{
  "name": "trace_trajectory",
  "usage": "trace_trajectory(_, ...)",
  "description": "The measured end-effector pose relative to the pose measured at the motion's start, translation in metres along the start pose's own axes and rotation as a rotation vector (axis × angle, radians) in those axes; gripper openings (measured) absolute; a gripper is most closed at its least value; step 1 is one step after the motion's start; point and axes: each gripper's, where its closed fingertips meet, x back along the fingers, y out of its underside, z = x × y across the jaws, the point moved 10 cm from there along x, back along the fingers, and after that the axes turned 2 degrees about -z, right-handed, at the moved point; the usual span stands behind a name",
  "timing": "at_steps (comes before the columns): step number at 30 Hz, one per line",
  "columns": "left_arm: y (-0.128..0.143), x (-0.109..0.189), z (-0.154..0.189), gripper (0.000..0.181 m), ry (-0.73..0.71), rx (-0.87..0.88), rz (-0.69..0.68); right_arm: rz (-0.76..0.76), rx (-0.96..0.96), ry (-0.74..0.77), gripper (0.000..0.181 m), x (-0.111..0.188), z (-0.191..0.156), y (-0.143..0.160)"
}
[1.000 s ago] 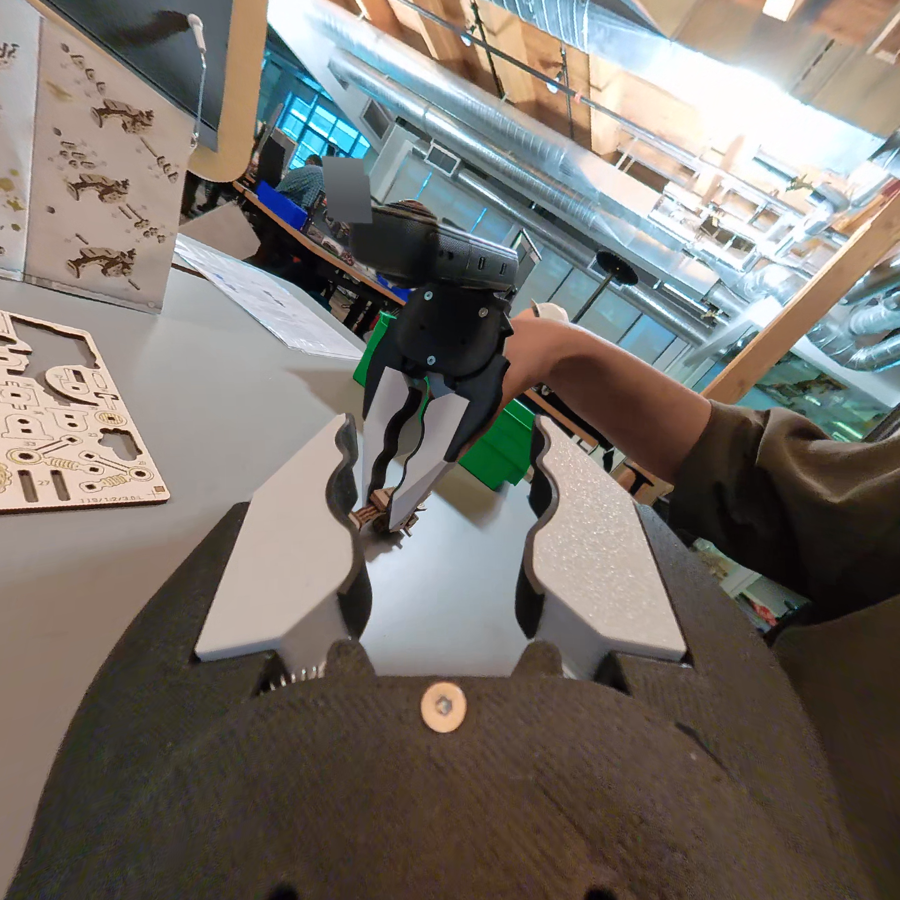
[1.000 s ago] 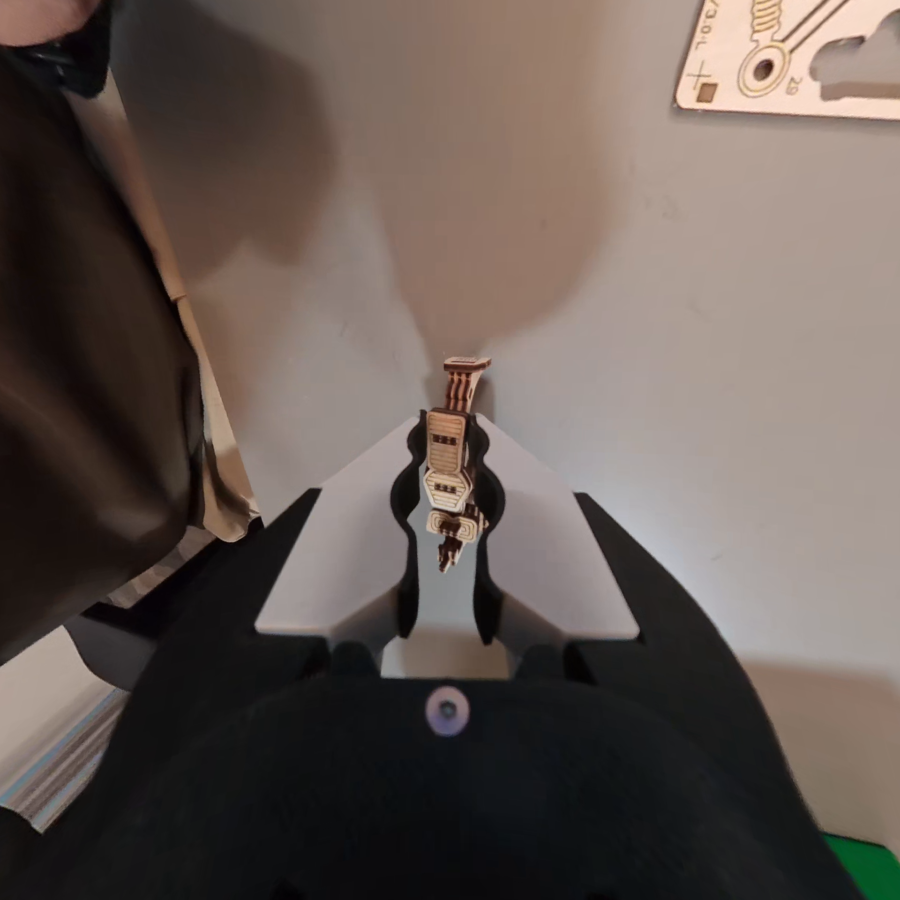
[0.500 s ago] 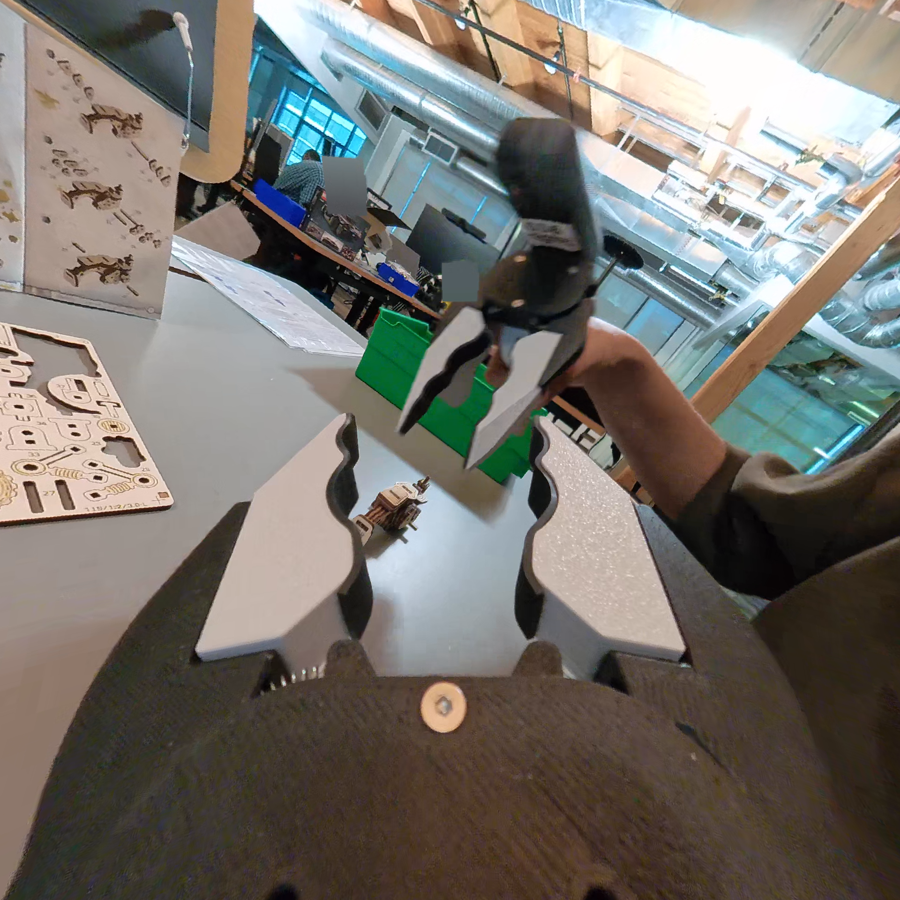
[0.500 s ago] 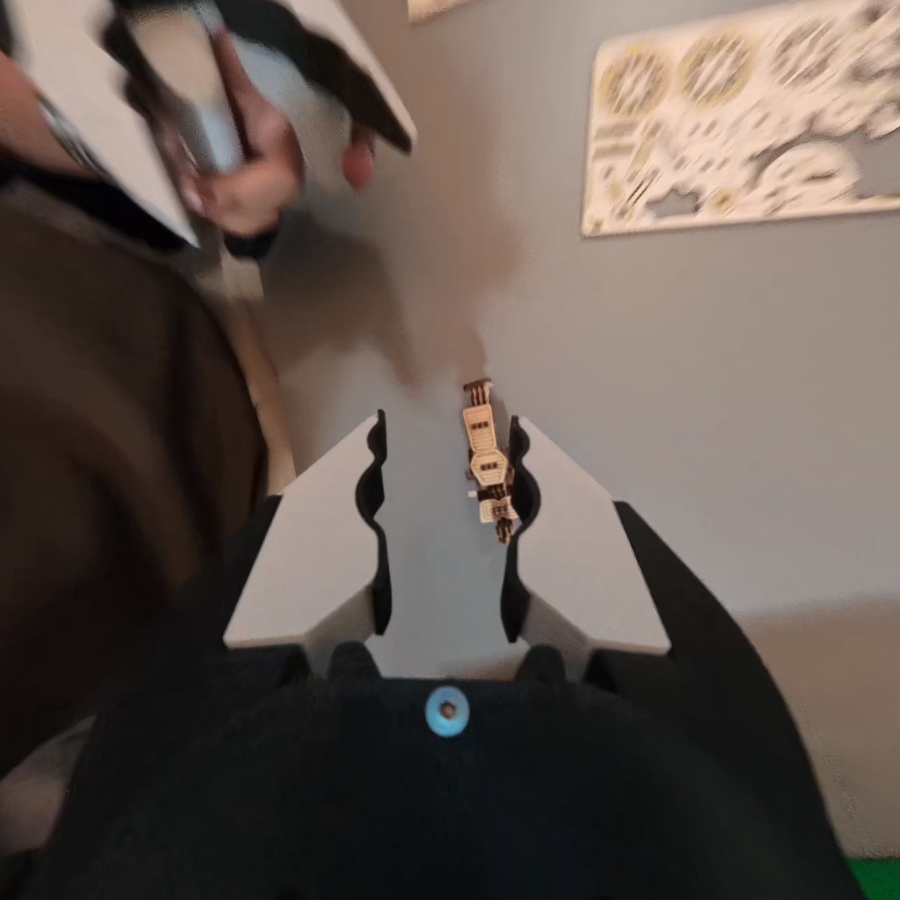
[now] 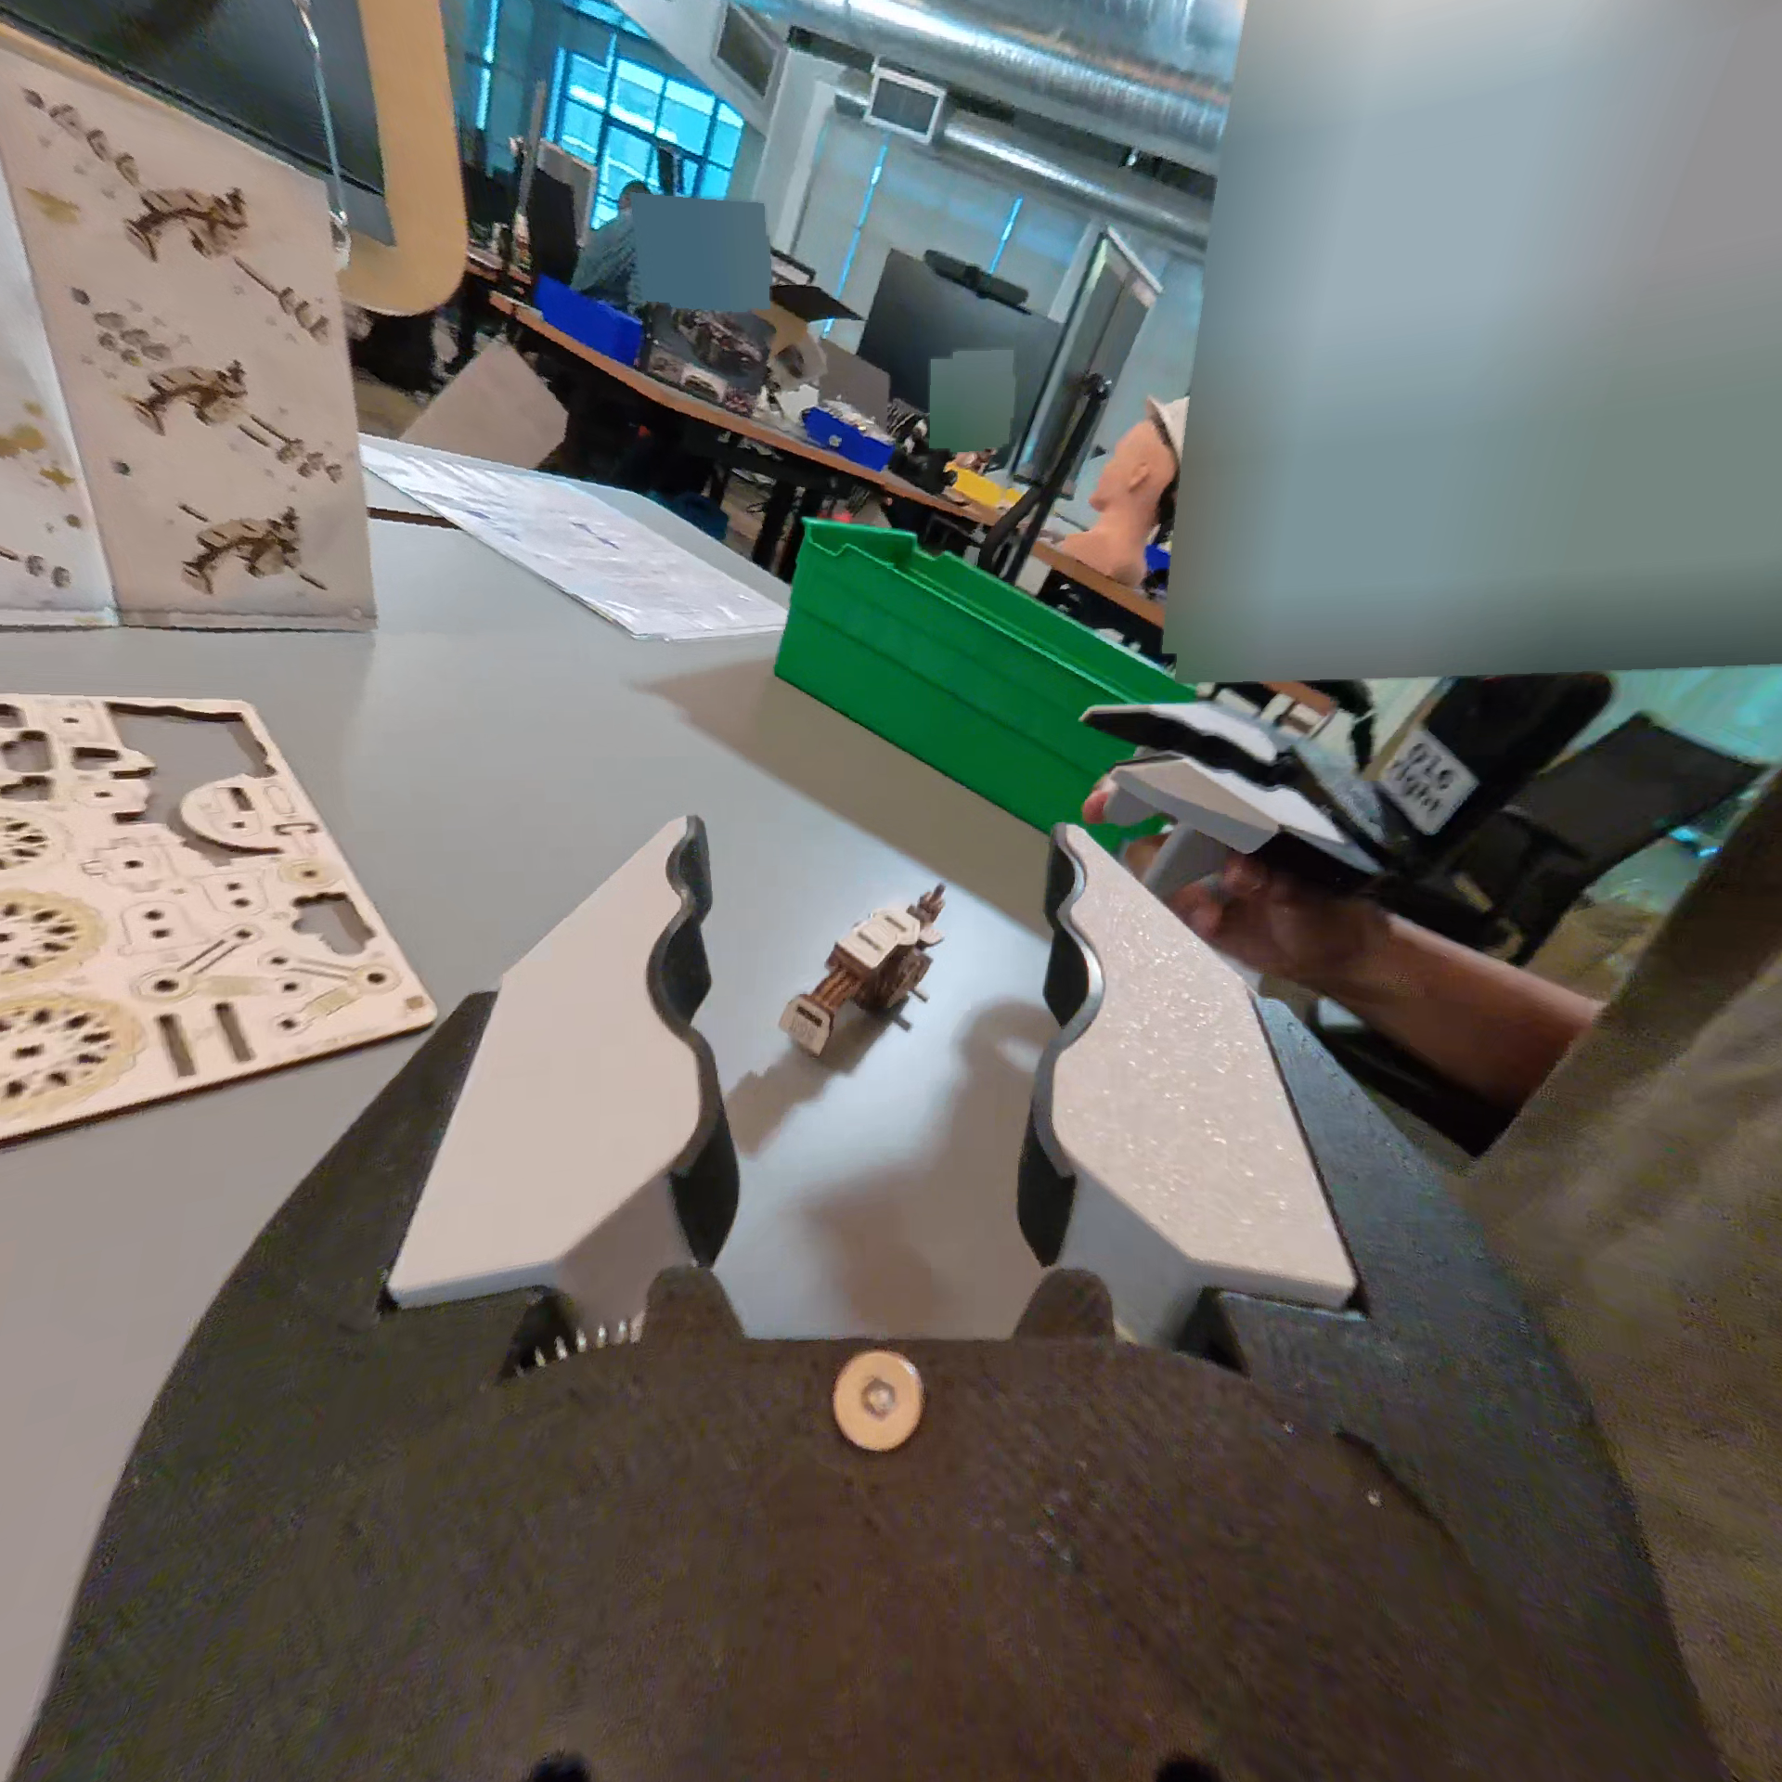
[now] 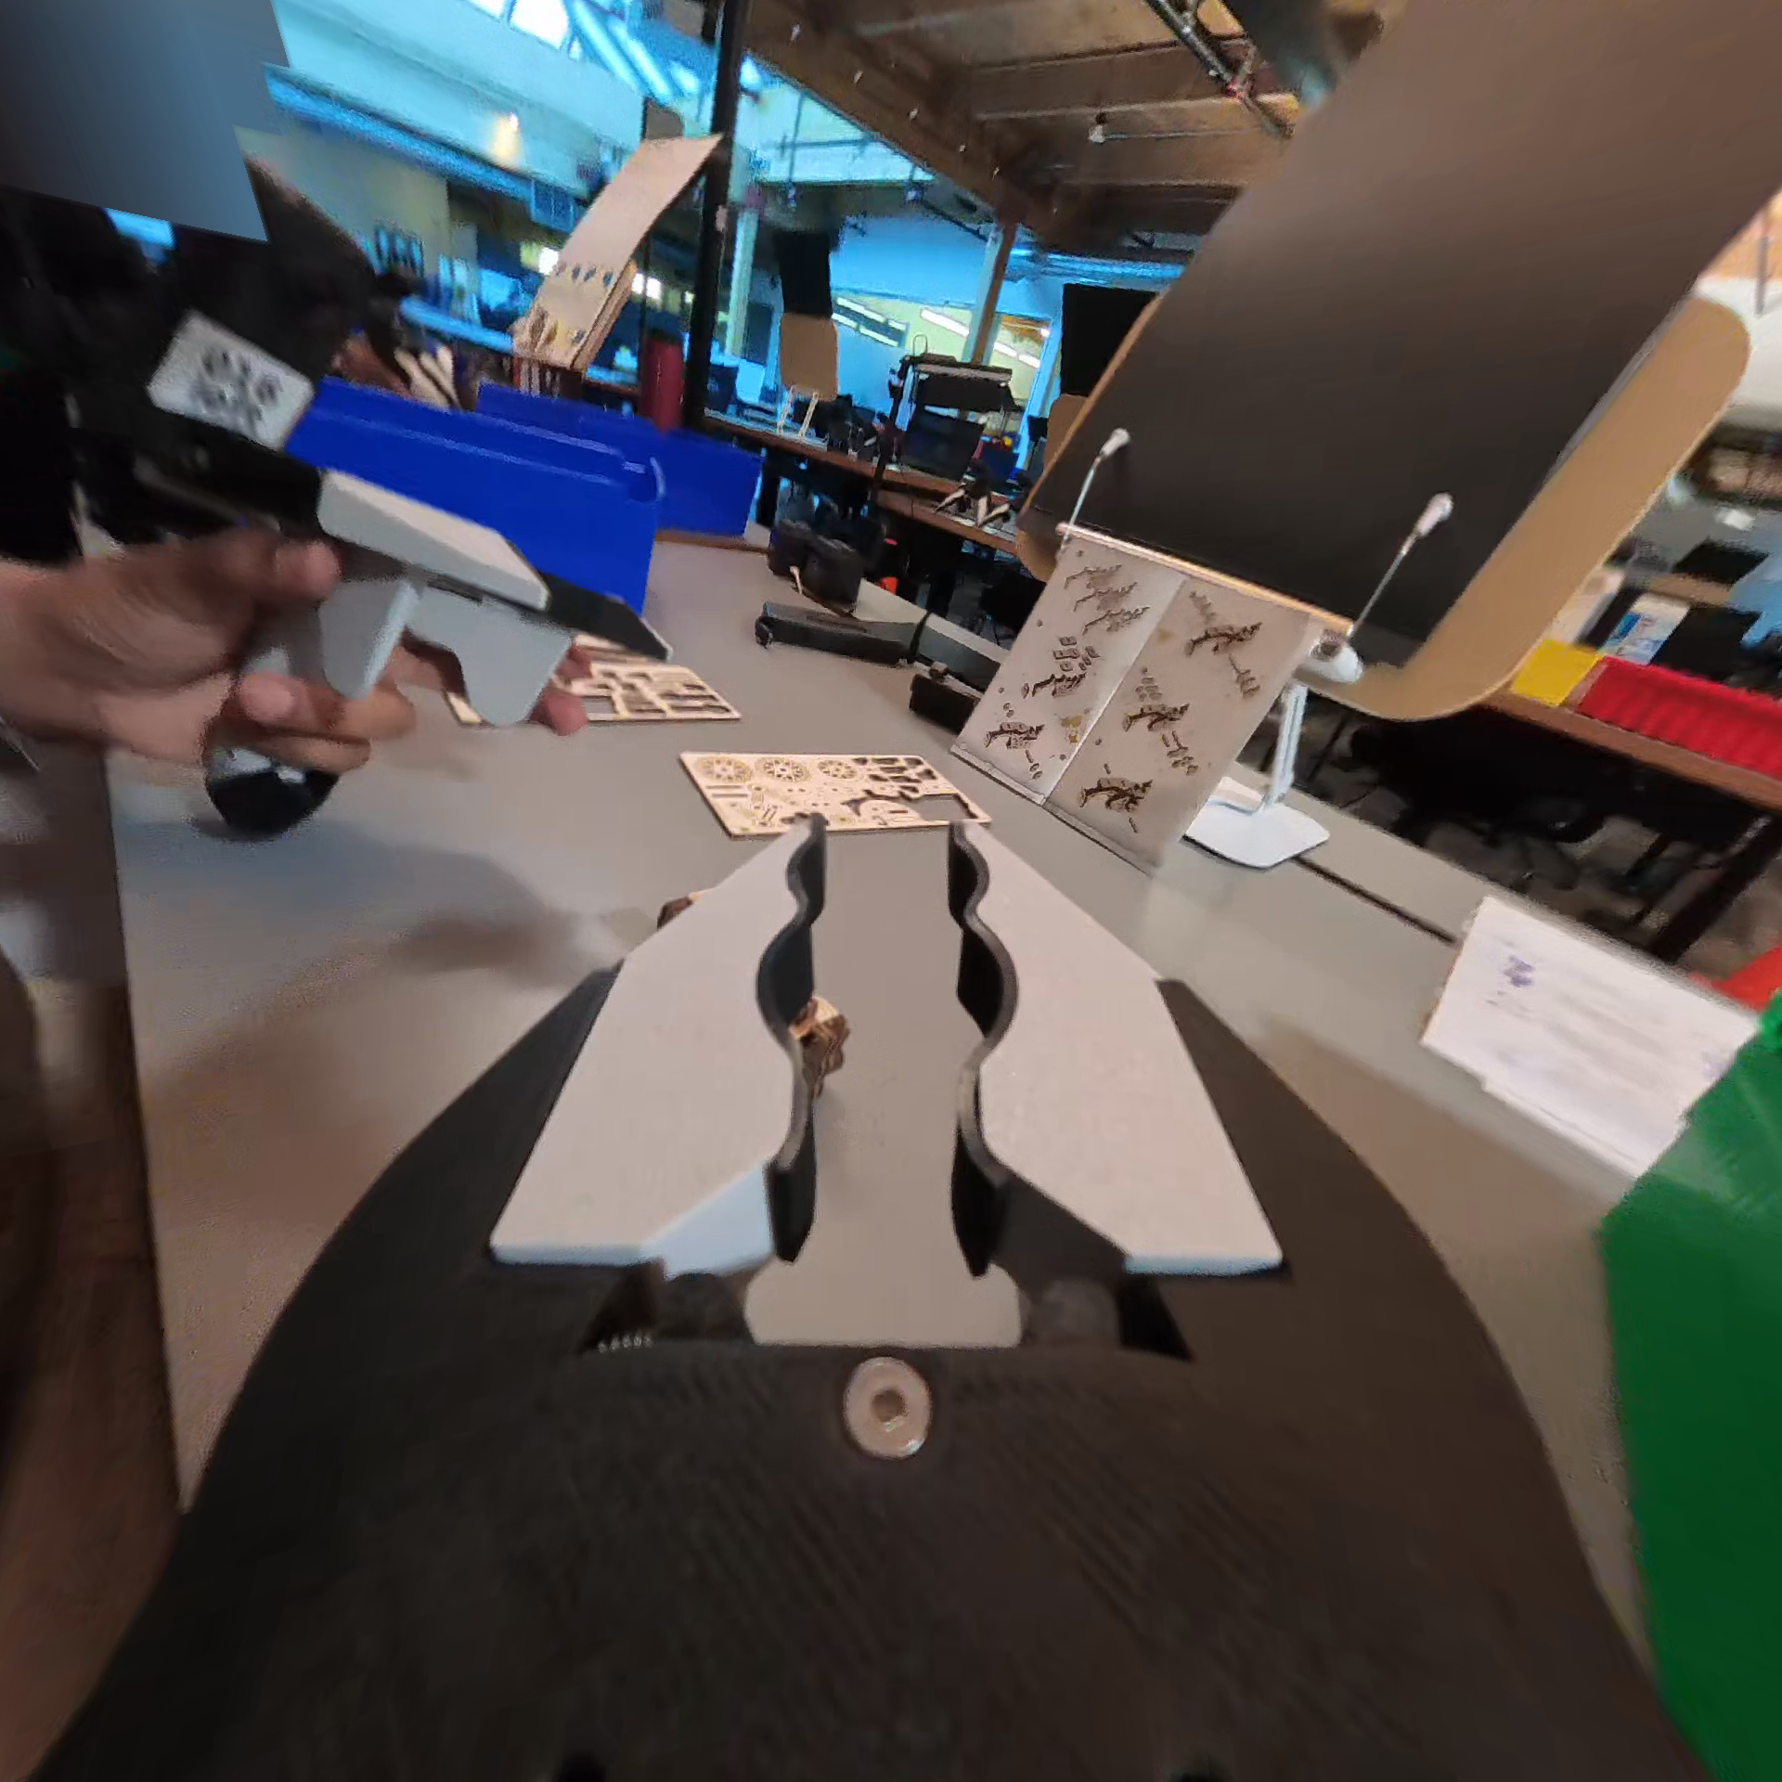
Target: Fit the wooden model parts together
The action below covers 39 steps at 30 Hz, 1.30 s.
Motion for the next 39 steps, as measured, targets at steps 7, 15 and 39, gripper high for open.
trace_trajectory(7, -0.008, -0.02, -0.042, 0.066, 0.132, 0.337, 0.085, 0.01, -0.149, -0.047, 0.0, -0.016, 0.03, -0.002)
trace_trajectory(15, -0.019, -0.026, -0.041, 0.005, 0.041, 0.233, 0.053, -0.088, -0.277, 0.211, 0.0, -0.046, 0.047, -0.006)
trace_trajectory(39, -0.011, -0.018, -0.024, 0.0, -0.22, -0.002, 0.004, -0.032, -0.413, 0.23, 0.007, -0.058, 0.038, 0.001)
